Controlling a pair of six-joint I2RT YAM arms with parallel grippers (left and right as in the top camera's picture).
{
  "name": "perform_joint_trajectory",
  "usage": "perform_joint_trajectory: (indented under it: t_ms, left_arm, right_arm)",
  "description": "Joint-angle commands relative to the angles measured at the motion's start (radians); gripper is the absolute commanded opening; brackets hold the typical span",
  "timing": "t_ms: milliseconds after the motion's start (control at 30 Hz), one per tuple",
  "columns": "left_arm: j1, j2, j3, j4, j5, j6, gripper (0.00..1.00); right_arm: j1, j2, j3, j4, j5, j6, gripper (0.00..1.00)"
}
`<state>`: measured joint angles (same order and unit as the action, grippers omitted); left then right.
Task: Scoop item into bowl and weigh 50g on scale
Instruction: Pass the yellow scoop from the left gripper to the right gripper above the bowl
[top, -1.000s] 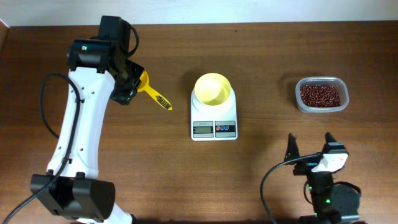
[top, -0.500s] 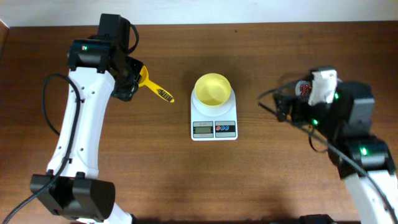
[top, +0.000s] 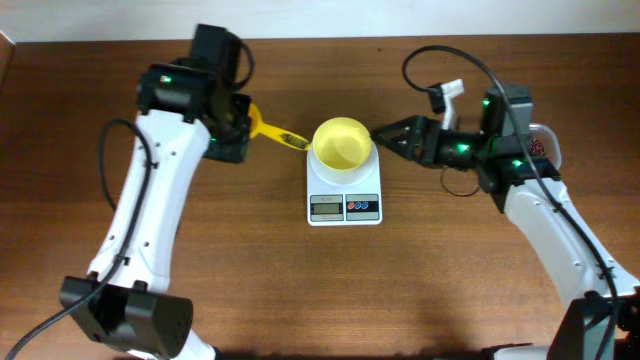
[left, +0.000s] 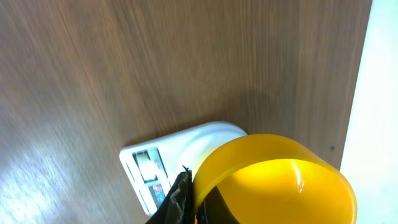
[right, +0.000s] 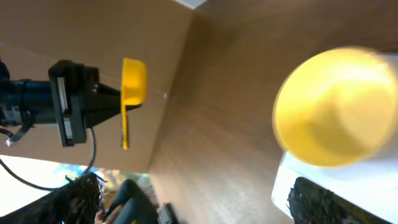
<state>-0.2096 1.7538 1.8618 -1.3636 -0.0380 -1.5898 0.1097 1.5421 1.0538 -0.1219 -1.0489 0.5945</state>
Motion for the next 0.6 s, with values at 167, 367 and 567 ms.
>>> perform_joint_trajectory:
  t_ms: [167, 367, 567]
  left_arm:
    - [-0.149, 0.062, 0.002, 0.090, -0.028, -0.283, 0.00]
    - [-0.160, 0.075, 0.001, 0.159, 0.074, -0.284, 0.00]
    - [-0.190, 0.075, 0.001, 0.173, 0.088, -0.350, 0.00]
  right_arm:
    - [0.175, 0.001, 0.012, 0.206, 0.061, 0.283, 0.99]
    - [0.187, 0.002, 0.012, 0.233, 0.131, 0.309, 0.92]
    - [0.199, 0.002, 0.012, 0.330, 0.259, 0.331, 0.84]
